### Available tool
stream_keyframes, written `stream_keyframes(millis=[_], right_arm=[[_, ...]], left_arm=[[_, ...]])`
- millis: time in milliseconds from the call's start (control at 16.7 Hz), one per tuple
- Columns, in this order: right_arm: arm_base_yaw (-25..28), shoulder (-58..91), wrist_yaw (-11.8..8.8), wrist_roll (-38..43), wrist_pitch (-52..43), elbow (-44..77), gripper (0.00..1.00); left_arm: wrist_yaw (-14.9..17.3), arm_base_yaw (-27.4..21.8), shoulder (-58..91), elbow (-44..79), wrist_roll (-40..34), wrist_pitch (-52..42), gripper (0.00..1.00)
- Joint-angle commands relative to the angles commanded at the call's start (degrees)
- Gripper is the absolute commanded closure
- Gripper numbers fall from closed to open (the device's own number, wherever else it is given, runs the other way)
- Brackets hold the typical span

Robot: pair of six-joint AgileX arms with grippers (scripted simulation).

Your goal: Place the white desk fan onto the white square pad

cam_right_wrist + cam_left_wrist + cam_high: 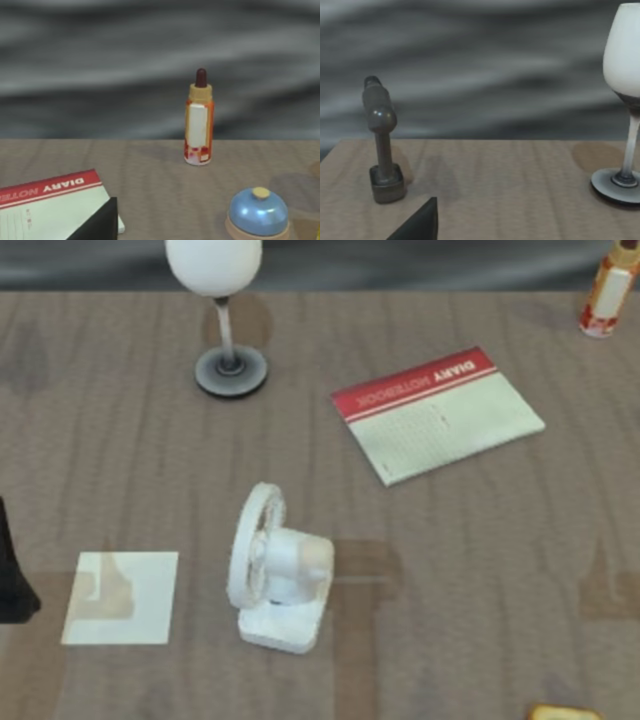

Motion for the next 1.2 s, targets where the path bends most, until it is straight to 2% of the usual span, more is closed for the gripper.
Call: stream_keyframes(millis=[240,480,1200], right_arm=[[0.00,0.00,0.00,0.00,0.00,0.00,0.00],[0.00,0.00,0.00,0.00,0.00,0.00,0.00],[0.00,0.00,0.00,0.00,0.00,0.00,0.00]], left_arm=[[0.02,-0.79,1.76,1.68,-0.36,-1.71,0.00],[-0.05,-4.90,12.57,11.82,-2.58,-11.17,0.00],[0.00,-25.48,77.65,70.53,-15.47,-55.15,0.00]])
